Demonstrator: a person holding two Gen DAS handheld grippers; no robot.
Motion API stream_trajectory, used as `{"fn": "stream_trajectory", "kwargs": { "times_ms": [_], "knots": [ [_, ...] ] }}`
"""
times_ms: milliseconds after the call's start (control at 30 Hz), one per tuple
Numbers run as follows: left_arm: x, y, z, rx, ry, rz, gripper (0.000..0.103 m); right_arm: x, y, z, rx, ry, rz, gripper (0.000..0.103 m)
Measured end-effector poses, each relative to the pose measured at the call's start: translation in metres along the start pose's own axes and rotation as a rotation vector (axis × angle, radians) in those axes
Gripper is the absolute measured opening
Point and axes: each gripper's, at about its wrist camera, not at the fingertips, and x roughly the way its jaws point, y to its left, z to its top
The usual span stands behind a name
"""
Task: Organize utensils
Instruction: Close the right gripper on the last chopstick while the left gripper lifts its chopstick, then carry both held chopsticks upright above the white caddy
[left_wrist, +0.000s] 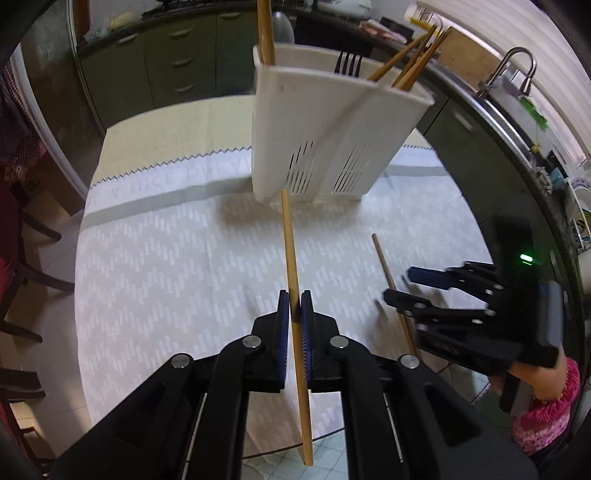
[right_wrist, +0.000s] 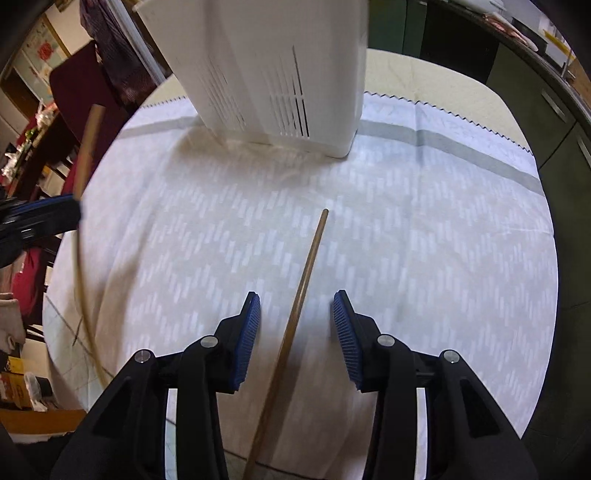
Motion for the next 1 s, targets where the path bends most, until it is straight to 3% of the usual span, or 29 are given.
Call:
{"fn": "stream_trajectory", "kwargs": {
  "times_ms": [367, 500, 667, 1000],
  "knots": [
    [-0.027, -0.009, -0.006, 0.049, -0.091, -0.034, 0.006, 0.018, 0.021, 0.015, -0.023, 0.040, -0.109, 0.033],
    [-0.036, -0.009, -0.011, 0.059, -0.109, -0.039, 0.006, 0.022, 0.025, 0.018, -0.026, 0.047, -0.102, 0.011],
    [-0.043, -0.010, -0.016, 0.069, -0.126, -0.034, 0.006, 0.023, 0.024, 0.021, -0.010, 0.046, -0.067, 0.006],
    [-0.061, -0.008, -0.023, 0.091, -0.174, -0.033, 0.006, -0.034, 0.025, 0.012, 0.012, -0.127, 0.025, 0.006]
  ]
}}
